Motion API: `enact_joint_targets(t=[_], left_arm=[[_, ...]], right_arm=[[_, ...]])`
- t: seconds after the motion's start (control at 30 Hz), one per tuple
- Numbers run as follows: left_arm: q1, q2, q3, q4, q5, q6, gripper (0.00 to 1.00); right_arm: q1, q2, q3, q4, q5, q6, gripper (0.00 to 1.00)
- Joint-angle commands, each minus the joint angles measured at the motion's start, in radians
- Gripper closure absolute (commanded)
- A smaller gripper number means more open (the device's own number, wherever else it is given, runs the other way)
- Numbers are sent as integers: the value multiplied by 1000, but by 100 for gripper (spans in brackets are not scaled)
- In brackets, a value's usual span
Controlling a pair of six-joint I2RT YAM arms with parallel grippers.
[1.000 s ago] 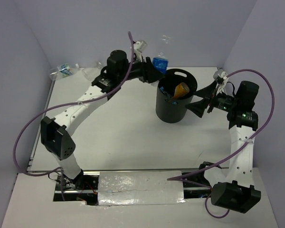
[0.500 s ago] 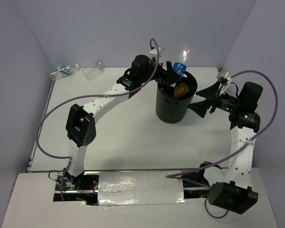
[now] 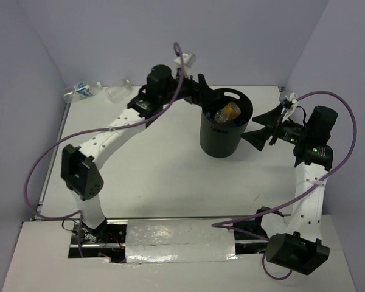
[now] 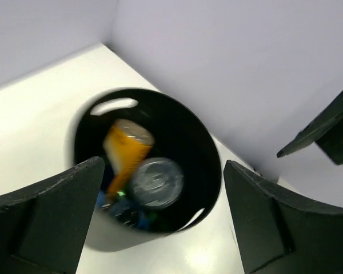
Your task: Put the plastic bottles in the bin
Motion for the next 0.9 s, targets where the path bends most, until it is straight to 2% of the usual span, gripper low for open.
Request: enact_joint_targets(t=[0.0, 0.1, 0.2, 0.23, 0.33, 0.43, 0.5, 0.53, 0.63, 0.73, 0.87], left_arm=[[146, -144, -88, 93, -10, -56, 1], [397, -150, -183, 123, 39, -187, 1], [514, -95, -234, 131, 30, -248, 1], [578, -72, -229, 125, 26, -261, 1], [681, 52, -155, 56, 1, -297, 1], [735, 185, -47, -30, -43, -277, 1], [740, 282, 25, -92, -73, -188, 1], [740, 322, 127, -122, -99, -147, 1], [739, 460, 308, -192, -105, 26, 1], [737, 511, 328, -130, -160, 207, 1], [737, 506, 257, 34, -154, 342, 1]], right_arm=[[-12, -19, -14, 37, -4, 5, 0], [-12, -11, -17, 34, -12, 3, 0], [-16, -8, -22, 39, -17, 6, 0], [-18, -8, -25, 45, -20, 11, 0], [-18, -1, -29, 50, -18, 13, 0], [-19, 7, -35, 56, -17, 20, 1], [-19, 16, -41, 74, -17, 31, 0], [-19, 19, -41, 77, -14, 39, 0], [-21, 33, -41, 74, 2, 33, 0], [-22, 45, -41, 71, 25, 26, 0], [-26, 73, -40, 83, 48, 33, 0]])
